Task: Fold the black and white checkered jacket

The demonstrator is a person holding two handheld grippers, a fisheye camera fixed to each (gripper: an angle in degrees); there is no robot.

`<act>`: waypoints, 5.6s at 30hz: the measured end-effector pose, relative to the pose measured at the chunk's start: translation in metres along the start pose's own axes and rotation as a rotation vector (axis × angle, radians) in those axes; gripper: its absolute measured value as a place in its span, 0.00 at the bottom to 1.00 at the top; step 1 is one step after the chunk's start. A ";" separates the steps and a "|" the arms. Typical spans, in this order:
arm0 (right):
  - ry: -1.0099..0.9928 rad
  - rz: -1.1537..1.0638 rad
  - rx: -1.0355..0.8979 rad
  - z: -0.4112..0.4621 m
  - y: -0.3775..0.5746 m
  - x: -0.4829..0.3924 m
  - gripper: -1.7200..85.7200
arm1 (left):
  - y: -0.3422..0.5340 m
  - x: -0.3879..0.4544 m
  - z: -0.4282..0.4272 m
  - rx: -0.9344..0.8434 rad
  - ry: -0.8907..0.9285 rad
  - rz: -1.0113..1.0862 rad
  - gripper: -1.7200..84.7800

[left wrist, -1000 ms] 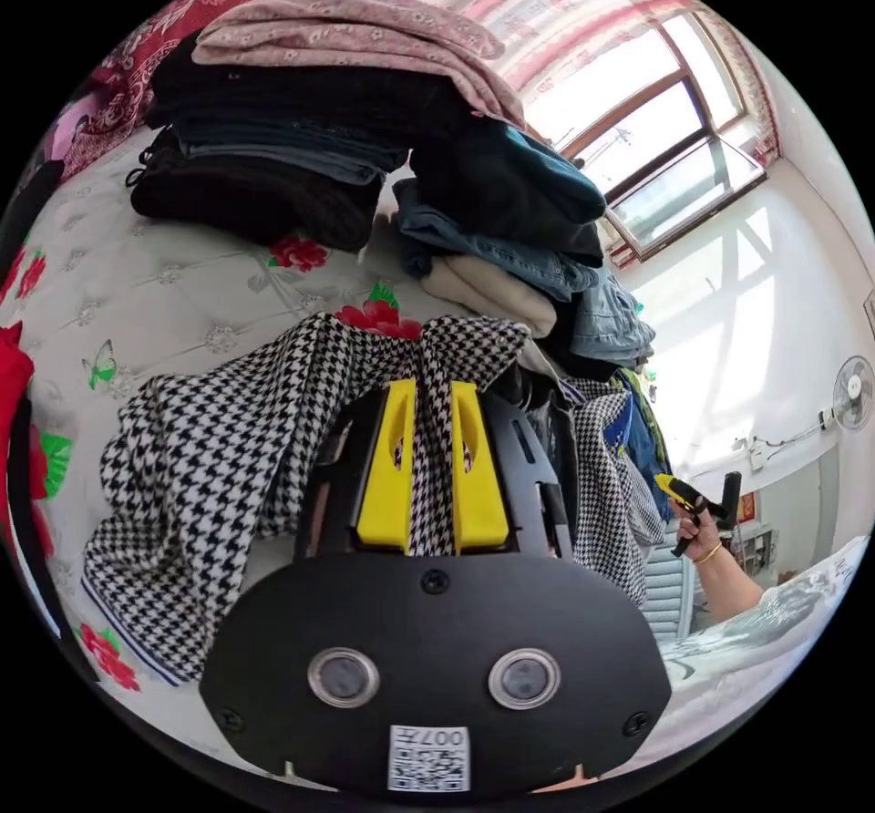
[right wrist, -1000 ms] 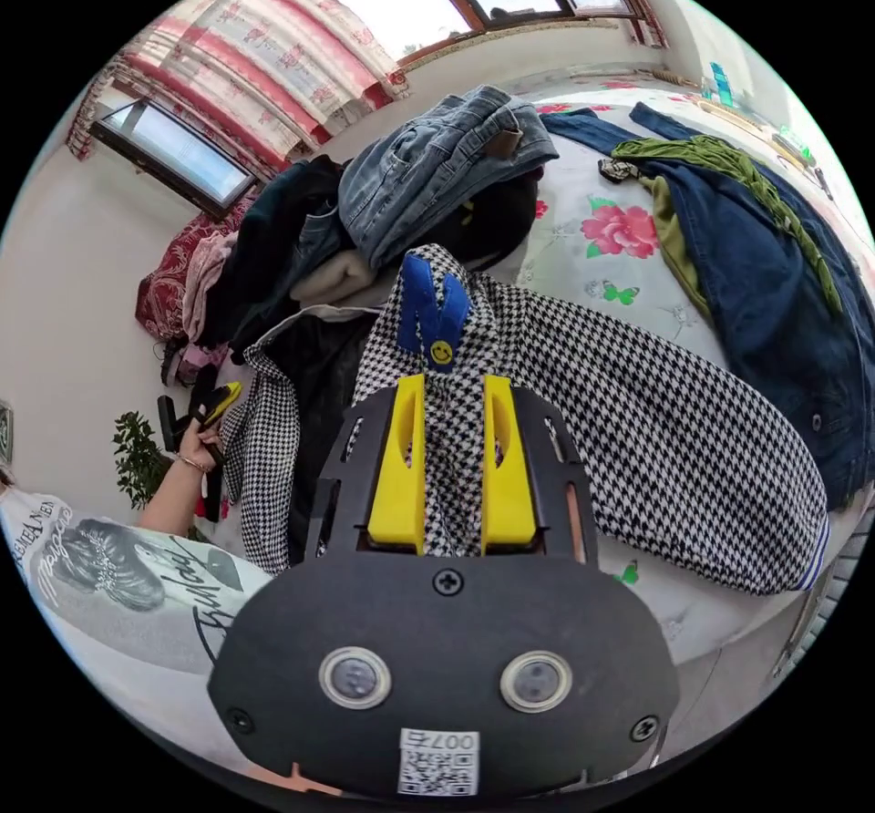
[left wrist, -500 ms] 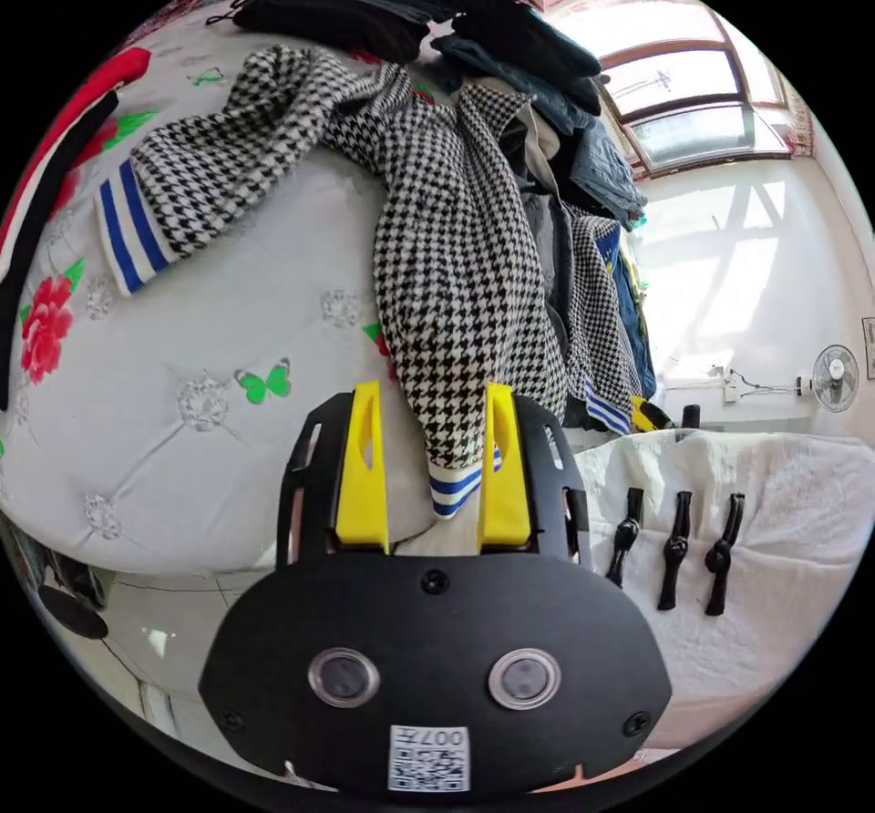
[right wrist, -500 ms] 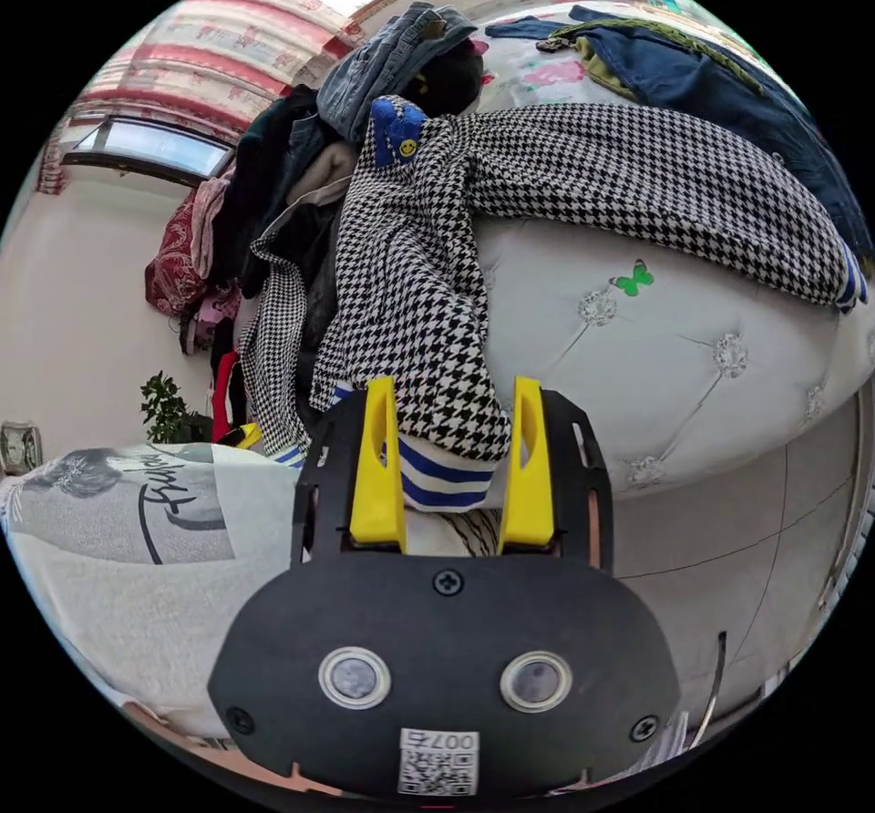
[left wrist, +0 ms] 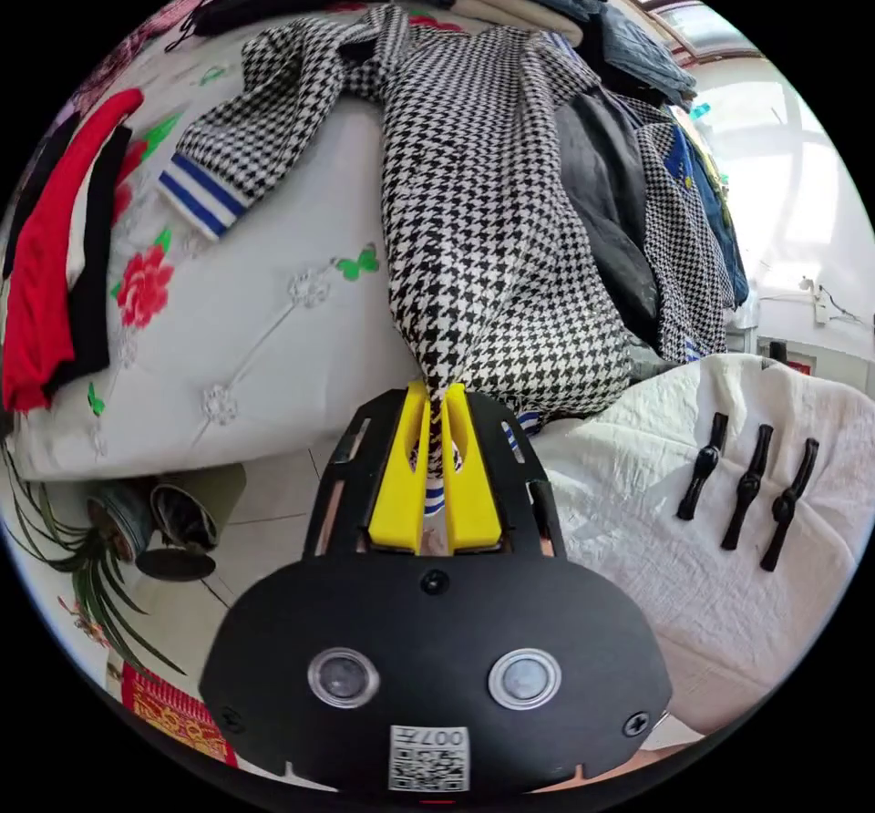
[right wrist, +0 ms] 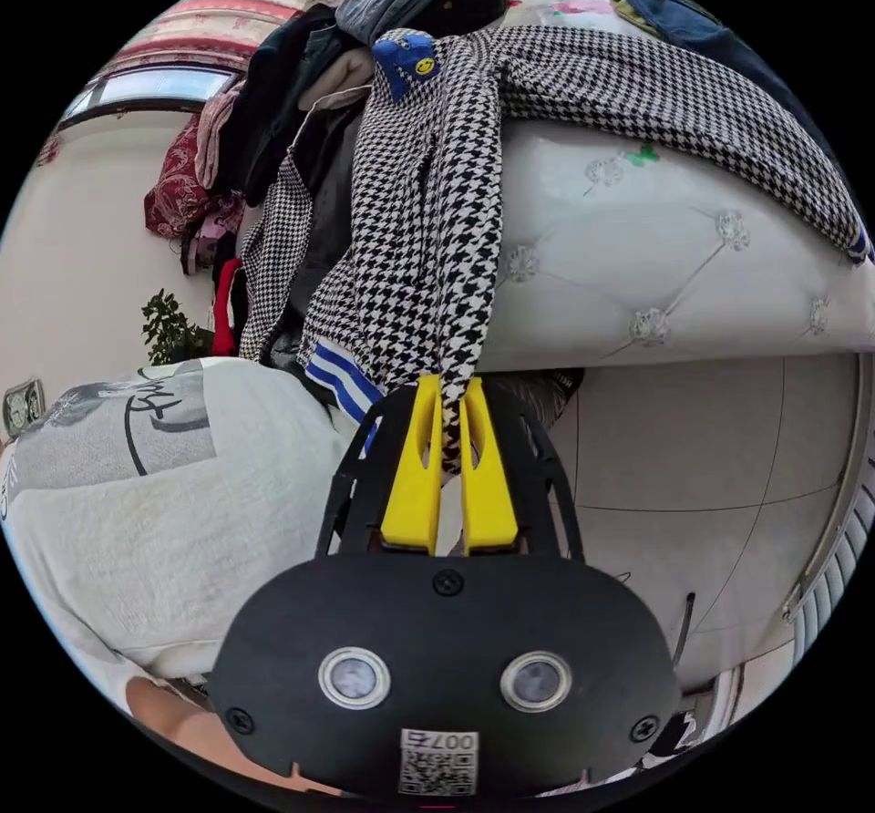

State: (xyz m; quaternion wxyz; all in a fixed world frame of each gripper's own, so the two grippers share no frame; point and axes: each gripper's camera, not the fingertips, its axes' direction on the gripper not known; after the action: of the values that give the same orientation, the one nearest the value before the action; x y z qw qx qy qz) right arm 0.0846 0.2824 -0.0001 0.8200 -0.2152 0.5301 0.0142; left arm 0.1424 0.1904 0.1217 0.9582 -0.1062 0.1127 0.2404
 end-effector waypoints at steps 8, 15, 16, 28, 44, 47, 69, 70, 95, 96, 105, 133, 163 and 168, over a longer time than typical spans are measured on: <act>0.219 0.002 0.182 -0.048 -0.037 -0.024 0.08 | -0.013 0.022 -0.028 0.209 -0.044 -0.042 0.10; 0.306 -0.297 0.377 -0.071 -0.151 -0.123 0.11 | -0.114 0.088 -0.039 -0.073 -0.182 0.261 0.09; 0.305 -0.354 0.385 -0.065 -0.175 -0.145 0.11 | -0.128 0.092 -0.027 -0.227 -0.159 0.336 0.08; 0.677 -0.417 -0.002 0.062 -0.405 -0.165 0.11 | -0.143 0.051 -0.070 -0.424 -0.175 0.254 0.01; -0.351 -0.318 0.097 -0.058 -0.444 -0.081 0.02 | -0.300 0.166 0.016 0.128 0.330 0.636 0.08; -0.535 -0.223 0.163 -0.056 -0.445 -0.051 0.02 | -0.328 0.188 0.056 0.072 0.278 0.642 0.09; 0.112 0.248 0.683 -0.026 -0.221 0.027 0.08 | -0.263 0.078 0.019 0.252 0.198 0.317 0.06; 0.191 0.408 0.729 -0.034 -0.184 0.052 0.08 | -0.254 0.085 0.029 0.211 0.249 0.333 0.07; 0.221 0.334 1.102 -0.165 -0.083 0.087 0.12 | -0.177 0.149 0.091 -0.111 0.252 0.503 0.11; 0.214 0.379 1.068 -0.162 -0.085 0.093 0.12 | -0.177 0.149 0.091 -0.112 0.253 0.502 0.11; 0.049 0.128 0.665 -0.003 -0.032 0.001 0.12 | -0.158 0.143 0.086 -0.131 0.312 0.535 0.12; 0.362 -0.142 0.197 0.065 -0.068 -0.188 0.10 | -0.082 0.118 0.082 -0.009 0.172 0.658 0.08; -0.269 -0.225 0.168 0.043 -0.261 -0.211 0.13 | 0.023 -0.108 -0.103 0.653 0.670 0.390 0.01; -0.463 0.008 0.099 0.098 -0.330 -0.193 0.12 | 0.016 -0.098 -0.106 0.608 0.733 0.483 0.01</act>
State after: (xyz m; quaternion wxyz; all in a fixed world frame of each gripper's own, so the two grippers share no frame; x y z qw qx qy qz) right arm 0.1681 0.0585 0.3145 0.9291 -0.1639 0.3289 0.0404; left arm 0.0328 0.1334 0.0444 0.7609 0.1281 0.5259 0.3579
